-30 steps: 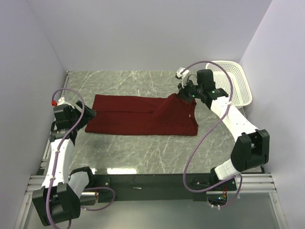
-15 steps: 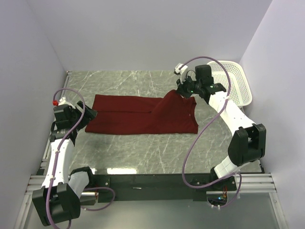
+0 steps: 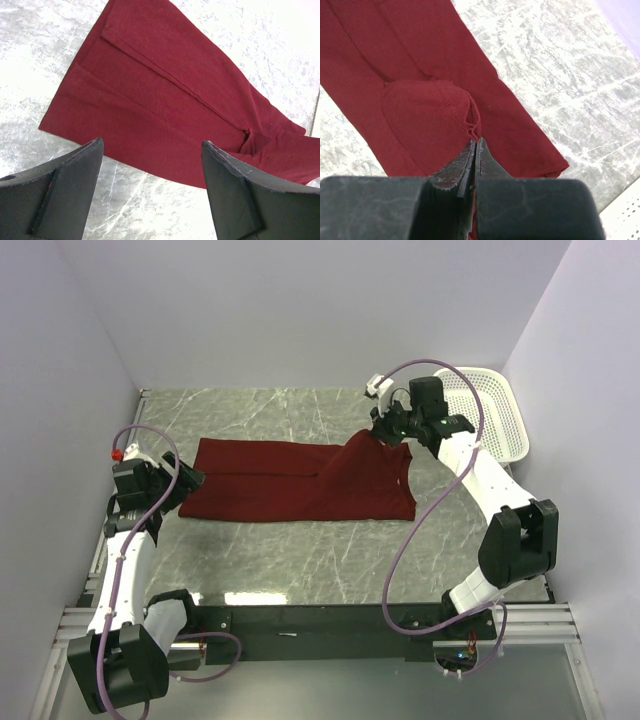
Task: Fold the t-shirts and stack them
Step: Fold the tshirt
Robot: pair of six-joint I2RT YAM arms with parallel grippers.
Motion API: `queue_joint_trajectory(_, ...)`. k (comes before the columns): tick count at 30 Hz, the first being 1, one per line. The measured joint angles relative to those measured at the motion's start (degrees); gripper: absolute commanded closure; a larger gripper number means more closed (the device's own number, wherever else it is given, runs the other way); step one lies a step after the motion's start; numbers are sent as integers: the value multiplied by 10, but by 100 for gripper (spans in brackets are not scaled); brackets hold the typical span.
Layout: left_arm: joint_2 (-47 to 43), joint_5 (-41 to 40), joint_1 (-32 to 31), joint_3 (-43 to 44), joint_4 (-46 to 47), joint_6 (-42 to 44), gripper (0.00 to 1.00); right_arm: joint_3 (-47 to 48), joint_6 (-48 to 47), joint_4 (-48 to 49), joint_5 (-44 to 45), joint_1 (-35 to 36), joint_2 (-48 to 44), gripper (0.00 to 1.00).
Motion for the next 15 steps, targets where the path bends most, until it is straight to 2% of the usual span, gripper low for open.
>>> queue_joint_trajectory(15,0,0,0,0,0,3,16,-36,-6,-3,4,0,-20,100)
